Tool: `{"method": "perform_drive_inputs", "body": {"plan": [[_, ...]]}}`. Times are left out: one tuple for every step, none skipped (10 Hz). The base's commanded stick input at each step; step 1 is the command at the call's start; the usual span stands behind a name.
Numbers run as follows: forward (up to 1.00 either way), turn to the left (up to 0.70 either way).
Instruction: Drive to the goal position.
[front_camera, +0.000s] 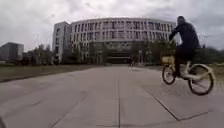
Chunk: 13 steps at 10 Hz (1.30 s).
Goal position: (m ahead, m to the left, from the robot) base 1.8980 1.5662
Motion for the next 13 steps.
{"method": "perform_drive_inputs", "body": {"plan": [[0.70,0.00],[0.70,0.03],[0.70,0.06],[0.70,0.13],[0.70,0.03],[0.70,0.00],[0.70,0.00],[0.70,0.00],[0.70,-0.03],[0.70,-0.07],[0.70,-0.15],[0.70,-0.05],[0.70,0.00]]}}
